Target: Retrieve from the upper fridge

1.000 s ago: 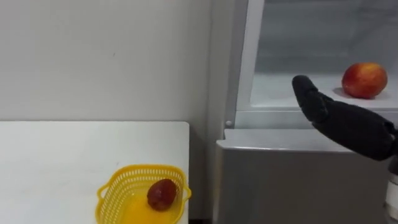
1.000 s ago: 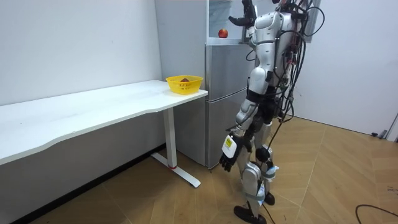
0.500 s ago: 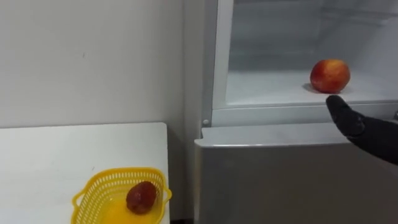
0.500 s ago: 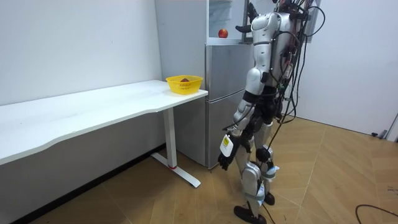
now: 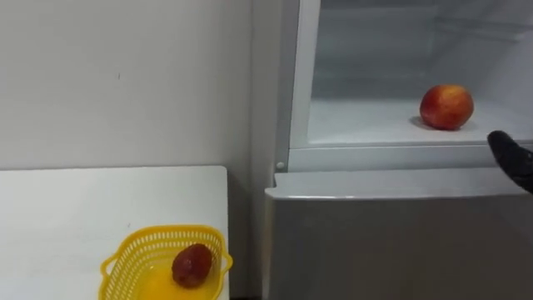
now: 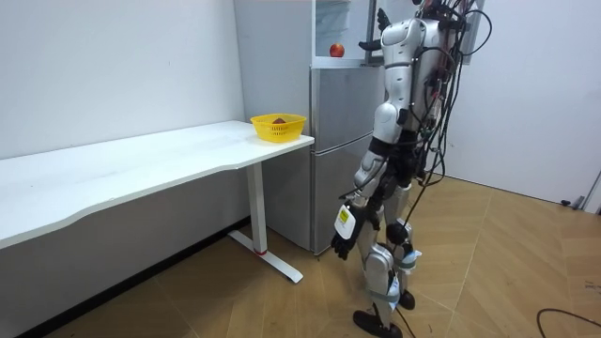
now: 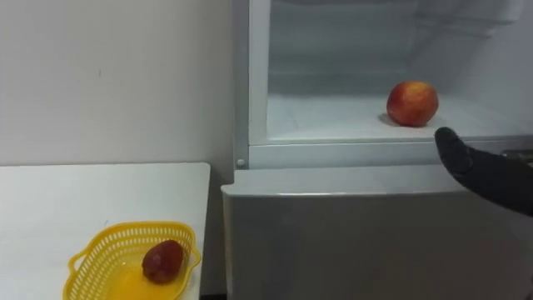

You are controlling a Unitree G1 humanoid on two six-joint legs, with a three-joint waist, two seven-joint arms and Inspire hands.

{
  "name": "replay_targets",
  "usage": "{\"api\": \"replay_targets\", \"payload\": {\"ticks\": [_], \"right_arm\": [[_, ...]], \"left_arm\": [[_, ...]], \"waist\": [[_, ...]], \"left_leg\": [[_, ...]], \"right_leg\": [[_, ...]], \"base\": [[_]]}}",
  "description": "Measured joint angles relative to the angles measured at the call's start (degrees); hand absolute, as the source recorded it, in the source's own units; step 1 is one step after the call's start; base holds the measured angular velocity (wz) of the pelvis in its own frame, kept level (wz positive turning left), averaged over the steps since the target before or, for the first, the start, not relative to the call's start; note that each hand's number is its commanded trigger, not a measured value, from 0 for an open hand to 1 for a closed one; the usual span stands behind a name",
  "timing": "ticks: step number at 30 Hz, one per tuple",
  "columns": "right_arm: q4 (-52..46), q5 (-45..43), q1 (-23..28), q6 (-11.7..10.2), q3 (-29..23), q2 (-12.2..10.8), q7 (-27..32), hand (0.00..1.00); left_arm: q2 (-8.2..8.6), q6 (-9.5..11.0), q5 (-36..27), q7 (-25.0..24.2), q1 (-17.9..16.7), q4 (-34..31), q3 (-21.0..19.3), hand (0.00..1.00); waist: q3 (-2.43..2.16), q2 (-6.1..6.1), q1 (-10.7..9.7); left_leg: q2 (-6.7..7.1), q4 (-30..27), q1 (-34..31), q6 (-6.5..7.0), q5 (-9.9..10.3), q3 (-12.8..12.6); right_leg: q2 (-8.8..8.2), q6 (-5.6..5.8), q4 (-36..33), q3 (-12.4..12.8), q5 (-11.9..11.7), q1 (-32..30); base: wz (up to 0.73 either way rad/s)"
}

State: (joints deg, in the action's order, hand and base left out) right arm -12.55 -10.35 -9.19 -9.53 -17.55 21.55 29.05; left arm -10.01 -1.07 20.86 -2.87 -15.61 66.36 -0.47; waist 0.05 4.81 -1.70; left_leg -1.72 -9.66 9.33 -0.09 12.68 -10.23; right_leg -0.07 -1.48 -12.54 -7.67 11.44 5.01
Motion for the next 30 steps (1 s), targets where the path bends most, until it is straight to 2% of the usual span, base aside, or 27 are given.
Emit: {"api": "replay_targets", "payload": {"ticks": [1, 4, 11, 13, 17, 19, 22, 24, 28, 30], "right_arm": [[1.39, 0.90, -1.32, 0.77, -0.03, 1.58, 0.07, 0.00], [4.56, 0.98, -3.89, 0.93, -0.01, 3.90, -0.06, 0.00], [8.08, 3.45, -6.08, 1.03, 0.04, 4.86, -0.25, 0.00], [9.93, 4.24, -6.86, 1.74, 0.21, 5.54, -0.38, 0.00], [15.45, 7.08, -10.06, 3.55, 0.76, 6.29, -0.93, 0.00], [17.63, 8.53, -10.12, 4.53, 1.00, 7.71, -1.75, 0.00], [20.96, 10.19, -12.19, 5.96, 1.12, 9.25, -2.34, 0.00], [21.90, 10.46, -13.08, 6.05, 1.21, 9.68, -2.41, 0.00], [24.25, 12.77, -15.83, 6.78, 2.76, 10.88, -3.24, 0.00], [25.52, 13.58, -17.05, 7.25, 2.87, 10.90, -3.81, 0.00]], "left_arm": [[-0.11, -0.03, -0.02, -0.40, -0.12, -0.02, -0.51, 0.00], [-0.53, -0.04, 0.00, -0.56, -0.02, -0.04, -0.58, 0.00], [-1.10, -0.25, 0.00, -0.60, 0.45, -0.40, -1.16, 0.00], [-1.40, -0.36, -0.02, -0.49, 0.52, -0.50, -1.19, 0.00], [-2.67, -0.71, -0.02, -0.22, 0.55, -2.03, -1.22, 0.00], [-3.20, -1.03, -0.03, -0.41, 0.55, -2.34, -1.85, 0.00], [-3.26, -1.49, 0.00, -1.62, 0.31, -2.42, -3.59, 0.00], [-3.26, -1.57, 0.03, -1.96, 0.22, -2.50, -4.14, 0.00], [-3.23, -1.89, 0.03, -2.37, -0.51, -3.70, -4.70, 0.00], [-3.27, -2.49, 0.03, -2.36, -0.77, -4.73, -5.36, 0.00]], "waist": [[0.06, 0.57, -0.02], [0.09, 1.34, 0.33], [0.14, 1.80, 0.72], [0.07, 1.95, 0.60], [0.27, 1.54, 0.85], [0.21, 1.44, 1.78], [0.18, 1.62, 2.23], [0.22, 1.82, 2.70], [0.01, 2.33, 3.35], [-0.26, 2.88, 3.66]], "left_leg": [[0.00, -0.01, 0.01, 0.00, 0.00, 0.08], [-0.01, -0.03, -0.03, 0.00, 0.00, 0.12], [0.07, -0.05, -0.54, -0.01, 0.00, 1.43], [0.07, -0.06, -0.63, -0.01, 0.00, 1.83], [0.04, -0.18, -0.72, -0.01, 0.00, 2.45], [0.05, -0.16, -0.82, -0.01, -0.01, 2.79], [0.08, -0.15, -1.03, -0.02, -0.01, 3.06], [0.09, -0.15, -1.17, -0.02, -0.01, 3.08], [0.23, -0.16, -1.22, -0.02, -0.03, 3.46], [0.35, -0.18, -1.23, -0.01, -0.03, 4.00]], "right_leg": [[-0.03, -0.01, 0.13, -0.11, 0.00, 0.02], [-0.01, -0.02, 0.30, -0.16, -0.01, 0.08], [-0.05, 0.00, 0.81, -0.95, -0.06, 0.41], [-0.04, -0.02, 0.78, -1.33, -0.10, 0.59], [-0.07, -0.06, 0.91, -1.98, -0.12, 0.79], [-0.10, -0.09, 0.91, -2.30, -0.10, 0.78], [-0.19, -0.09, 0.93, -2.70, -0.10, 0.66], [-0.22, -0.09, 0.97, -2.81, -0.10, 0.59], [-0.49, -0.08, 0.95, -3.55, -0.09, 0.67], [-0.62, -0.05, 0.97, -4.01, -0.07, 0.90]], "base": [[0.06], [0.01], [0.07], [0.11], [0.07], [0.02], [0.06], [0.02], [0.06], [0.11]]}}
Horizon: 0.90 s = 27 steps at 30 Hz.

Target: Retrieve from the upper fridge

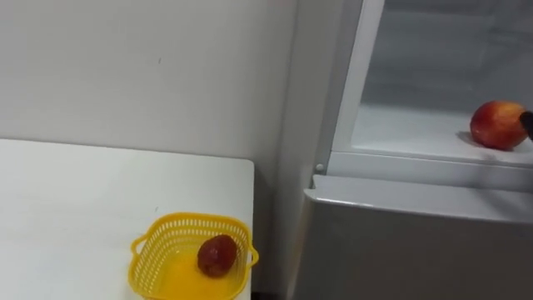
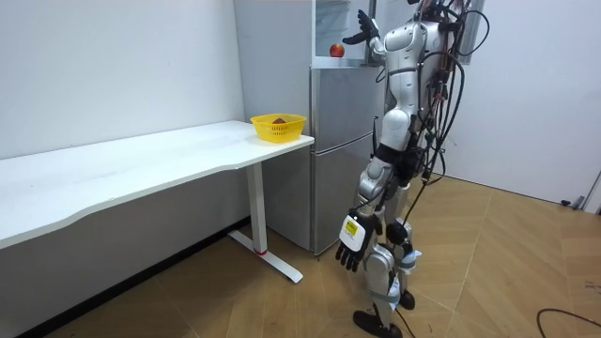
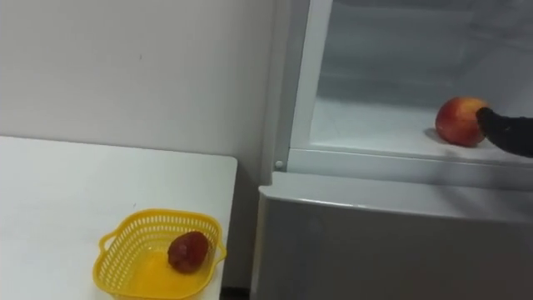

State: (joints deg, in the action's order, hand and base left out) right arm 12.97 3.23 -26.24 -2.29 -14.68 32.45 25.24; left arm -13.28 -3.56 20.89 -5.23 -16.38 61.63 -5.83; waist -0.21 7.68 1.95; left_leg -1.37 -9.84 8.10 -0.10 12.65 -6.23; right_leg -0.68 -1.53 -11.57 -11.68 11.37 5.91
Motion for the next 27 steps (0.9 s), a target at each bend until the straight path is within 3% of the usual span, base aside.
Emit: {"api": "replay_targets", "payload": {"ticks": [3, 7, 12, 18, 23, 27], "right_arm": [[0.00, 0.98, -0.21, 0.57, 0.06, 0.00, -0.45, 0.00], [0.00, 1.00, -1.09, 0.58, 0.06, 0.00, -0.43, 0.00], [0.00, 0.97, -2.02, 0.58, 0.06, 0.08, -0.43, 0.00], [0.75, 1.10, -2.02, 0.56, 0.06, 0.12, -0.67, 0.00], [7.75, 4.10, -2.03, 1.14, 2.01, 2.25, -3.00, 0.00], [13.04, 5.49, -2.03, 2.32, 2.81, 3.17, -4.94, 0.00]], "left_arm": [[0.01, -0.22, 0.03, 0.04, -0.28, -0.28, -0.33, 0.00], [0.03, -0.29, 0.04, 0.06, -1.11, -1.39, -0.81, 0.00], [0.09, -0.29, 0.04, 0.12, -1.26, -2.51, -0.84, 0.00], [0.13, -0.30, 0.02, 0.47, -1.38, -2.75, -0.84, 0.00], [0.12, -1.15, 0.00, 1.11, -1.40, -3.02, -0.89, 0.00], [0.11, -1.59, 0.00, 0.92, -1.78, -3.04, -0.89, 0.00]], "waist": [[-0.19, 0.47, 0.35], [0.02, 0.73, 0.22], [0.36, 0.14, 0.28], [-0.01, -0.52, 0.10], [-0.21, 0.03, 0.17], [0.02, 0.60, 0.29]], "left_leg": [[0.09, -0.16, 0.00, 0.01, 0.00, 0.52], [0.10, -0.78, -0.43, 0.00, 0.00, 1.12], [0.13, -0.88, -0.70, -0.01, 0.01, 1.68], [0.16, -0.93, -1.04, -0.01, -0.01, 1.84], [0.17, -1.12, -1.34, -0.02, -0.03, 2.50], [0.15, -1.13, -1.54, -0.10, -0.08, 2.60]], "right_leg": [[-0.18, 0.04, -0.10, -0.76, 0.02, 0.30], [-0.24, 0.04, -0.03, -1.37, 0.02, 0.53], [-0.25, 0.02, -0.05, -1.93, 0.03, 0.52], [-0.27, 0.02, -0.07, -1.96, 0.03, 0.54], [-0.30, 0.02, -0.08, -2.52, 0.03, 0.56], [-0.27, 0.02, -0.08, -2.58, 0.04, 0.38]], "base": [[0.12], [0.08], [0.06], [0.00], [0.05], [0.00]]}}
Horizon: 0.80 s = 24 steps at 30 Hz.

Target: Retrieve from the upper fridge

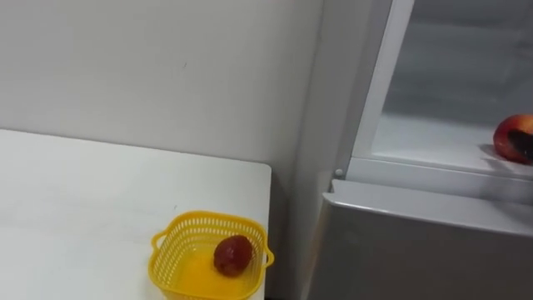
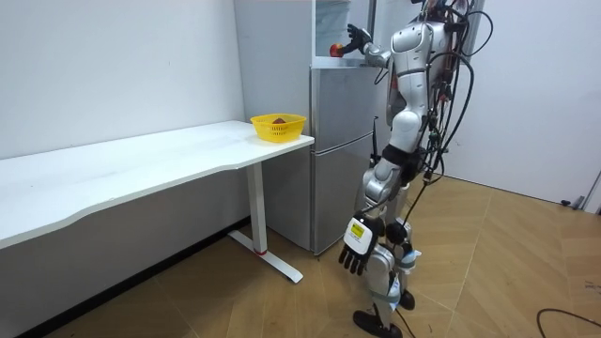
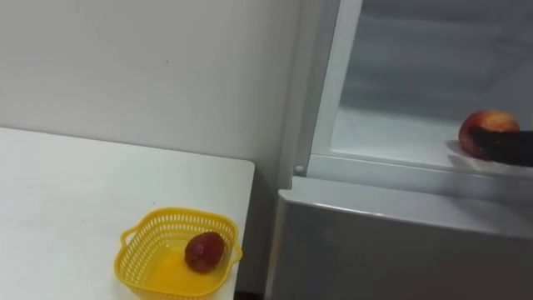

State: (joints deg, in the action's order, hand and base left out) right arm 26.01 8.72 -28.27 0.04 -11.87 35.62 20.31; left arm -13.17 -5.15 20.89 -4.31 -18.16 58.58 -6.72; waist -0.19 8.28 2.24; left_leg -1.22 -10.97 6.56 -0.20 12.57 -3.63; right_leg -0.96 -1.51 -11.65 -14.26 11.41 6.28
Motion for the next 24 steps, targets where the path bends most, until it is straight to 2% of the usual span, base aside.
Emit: {"api": "replay_targets", "payload": {"ticks": [5, 7, 10, 24], "right_arm": [[4.03, 1.92, -1.82, 0.27, 0.15, 0.81, -1.60, 0.00], [6.79, 2.47, -3.72, 0.27, 2.33, 2.11, -2.28, 0.00], [7.58, 2.53, -4.44, 0.27, 3.44, 2.84, -2.89, 0.00], [9.33, 9.50, -4.46, 0.28, 4.01, 3.05, -6.80, 0.00]], "left_arm": [[-0.12, -0.60, -0.10, -0.28, -0.88, -0.04, -0.11, 0.00], [-0.27, -0.64, -0.23, -0.13, -0.97, -0.04, -0.08, 0.00], [-0.32, -0.63, -0.41, 0.11, -0.93, -0.04, -0.08, 0.00], [-0.43, -0.74, -0.34, 0.57, -0.97, -0.29, -0.71, 0.00]], "waist": [[0.11, 0.27, -0.24], [0.12, 0.34, -0.41], [0.07, 0.39, -0.43], [-0.01, 0.47, -0.17]], "left_leg": [[0.08, -0.35, -0.33, 0.00, 0.00, -0.02], [0.06, -0.38, -0.20, 0.00, 0.00, -0.01], [0.06, -0.42, 0.00, 0.00, 0.00, -0.04], [0.11, -0.57, 0.05, -0.02, -0.02, 0.56]], "right_leg": [[-0.03, -0.07, 0.04, 0.08, 0.06, -0.11], [-0.01, -0.07, 0.05, 0.07, 0.06, 0.10], [0.00, -0.07, 0.09, 0.03, 0.07, 0.34], [0.02, -0.08, 0.13, -0.19, 0.06, 0.57]], "base": [[0.00], [0.00], [0.00], [0.00]]}}
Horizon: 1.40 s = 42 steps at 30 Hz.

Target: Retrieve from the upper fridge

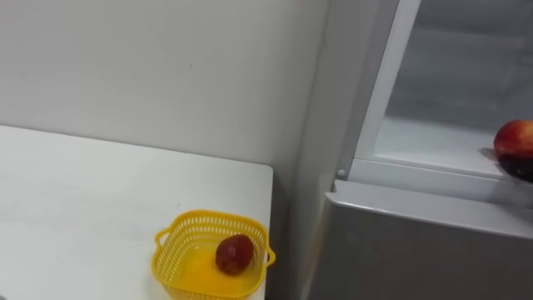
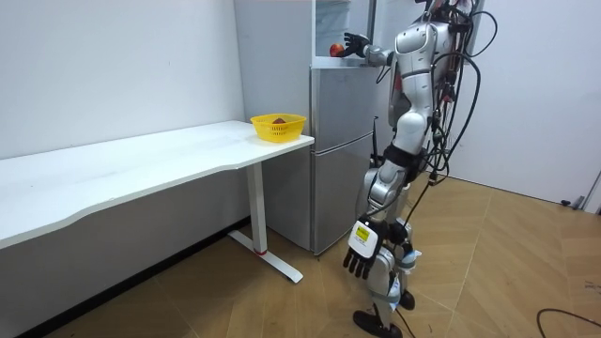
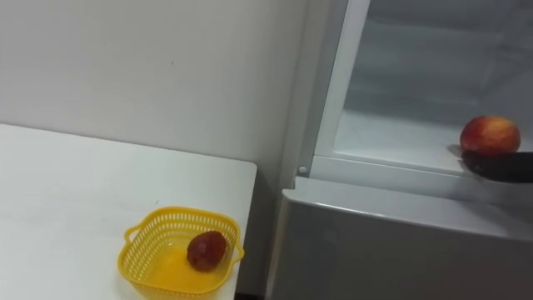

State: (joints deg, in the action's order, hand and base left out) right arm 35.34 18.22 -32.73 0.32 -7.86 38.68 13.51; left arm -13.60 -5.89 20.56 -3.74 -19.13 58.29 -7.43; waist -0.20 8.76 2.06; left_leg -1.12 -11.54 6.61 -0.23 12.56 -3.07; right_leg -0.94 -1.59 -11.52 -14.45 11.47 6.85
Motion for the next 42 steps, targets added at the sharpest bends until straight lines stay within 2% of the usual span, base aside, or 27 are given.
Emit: {"api": "replay_targets", "payload": {"ticks": [9, 15, 19, 20, 21, 22, 23, 24, 27, 34, 36, 42], "right_arm": [[-0.10, 2.21, 0.00, 0.04, -0.01, 0.07, -2.12, 0.00], [-0.32, 2.31, -0.02, 0.74, -0.01, 0.08, -3.93, 0.00], [-0.24, 2.65, -0.19, 1.06, 2.04, 0.24, -5.01, 0.00], [-0.21, 2.70, -0.23, 1.07, 2.39, 0.25, -5.31, 0.30], [-0.08, 2.70, -0.24, 1.07, 2.55, 0.25, -6.09, 0.78], [-0.07, 2.72, -0.24, 1.08, 2.59, 0.25, -6.36, 1.00], [-0.07, 2.73, -0.24, 1.09, 2.61, 0.25, -7.02, 1.00], [-0.07, 2.73, -0.24, 1.11, 2.61, 0.25, -7.52, 1.00], [-0.05, 2.73, -0.28, 1.12, 2.60, 0.28, -8.48, 1.00], [0.92, 2.80, -1.27, 0.98, 3.43, 0.39, -10.21, 1.00], [1.61, 2.75, -1.92, 0.98, 4.25, 0.57, -10.45, 1.00], [2.64, 2.72, -3.29, 1.00, 4.28, 0.84, -10.56, 1.00]], "left_arm": [[-0.08, -0.45, 0.32, 0.64, -0.19, -0.75, -1.51, 0.00], [-0.08, -1.30, 0.26, 0.86, -0.71, -2.18, -2.63, 0.00], [-0.08, -1.29, -0.56, 0.97, -1.07, -2.18, -2.51, 0.00], [-0.08, -1.29, -0.76, 1.00, -1.16, -2.16, -2.51, 0.00], [-0.07, -1.28, -0.82, 1.01, -1.21, -2.05, -2.46, 0.00], [-0.08, -1.28, -0.82, 1.01, -1.21, -2.01, -2.46, 0.00], [-0.10, -1.29, -0.82, 1.01, -1.21, -1.91, -2.46, 0.00], [-0.10, -1.29, -0.83, 0.98, -1.26, -1.69, -2.45, 0.00], [-0.10, -1.34, -0.86, 0.91, -1.55, -1.25, -2.36, 0.00], [-0.05, -1.33, -0.86, 0.81, -1.63, -0.86, -1.32, 0.00], [-0.04, -1.32, -0.86, 0.77, -1.64, -0.88, -1.19, 0.00], [-0.05, -1.66, -0.86, 0.62, -1.64, -0.86, -0.70, 0.00]], "waist": [[-0.19, -0.33, 0.04], [-0.65, -0.87, 0.04], [-0.53, -0.69, -0.01], [-0.44, -0.65, -0.02], [-0.34, -0.43, -0.01], [-0.26, -0.30, -0.01], [-0.01, 0.01, 0.01], [0.03, 0.21, 0.01], [-0.22, 0.60, 0.00], [-0.21, 0.58, 0.16], [-0.01, 0.42, 0.16], [0.11, 0.30, 0.57]], "left_leg": [[0.00, 0.02, -0.04, 0.00, 0.00, -0.03], [-0.01, 0.07, 0.05, 0.00, 0.00, -0.04], [-0.03, 0.06, 0.46, -0.08, -0.06, 0.00], [-0.04, 0.06, 0.53, -0.08, -0.06, 0.00], [-0.02, 0.05, 0.56, -0.09, -0.06, -0.03], [-0.01, 0.06, 0.56, -0.09, -0.06, -0.05], [0.00, 0.05, 0.51, -0.10, -0.07, -0.06], [0.00, 0.04, 0.32, -0.10, -0.07, -0.05], [0.00, 0.09, 0.03, -0.10, -0.06, -0.04], [-0.12, 0.28, 0.38, -0.11, -0.07, 0.00], [-0.16, 0.47, 0.78, -0.11, -0.07, -0.01], [-0.14, 0.70, 0.78, -0.12, -0.06, -0.02]], "right_leg": [[0.02, 0.00, 0.03, -0.01, 0.00, -0.03], [-0.02, 0.00, -0.15, -0.11, 0.00, 0.00], [-0.03, -0.01, -0.19, -0.26, -0.01, 0.17], [-0.03, -0.01, -0.15, -0.26, -0.01, 0.10], [-0.04, -0.04, -0.11, -0.24, 0.01, 0.11], [-0.05, -0.06, -0.08, -0.21, 0.03, 0.11], [-0.04, -0.08, 0.04, -0.16, 0.06, 0.08], [-0.03, -0.08, 0.46, -0.16, 0.06, -0.04], [0.08, -0.09, 0.80, -0.22, 0.00, -0.09], [0.19, -0.13, 0.79, -0.25, -0.09, 0.20], [0.20, -0.13, 0.87, -0.26, -0.09, 0.58], [0.18, -0.13, 0.90, -0.30, -0.08, 0.50]], "base": [[0.00], [0.00], [0.00], [0.00], [0.00], [0.00], [0.00], [0.00], [0.00], [0.00], [0.00], [0.00]]}}
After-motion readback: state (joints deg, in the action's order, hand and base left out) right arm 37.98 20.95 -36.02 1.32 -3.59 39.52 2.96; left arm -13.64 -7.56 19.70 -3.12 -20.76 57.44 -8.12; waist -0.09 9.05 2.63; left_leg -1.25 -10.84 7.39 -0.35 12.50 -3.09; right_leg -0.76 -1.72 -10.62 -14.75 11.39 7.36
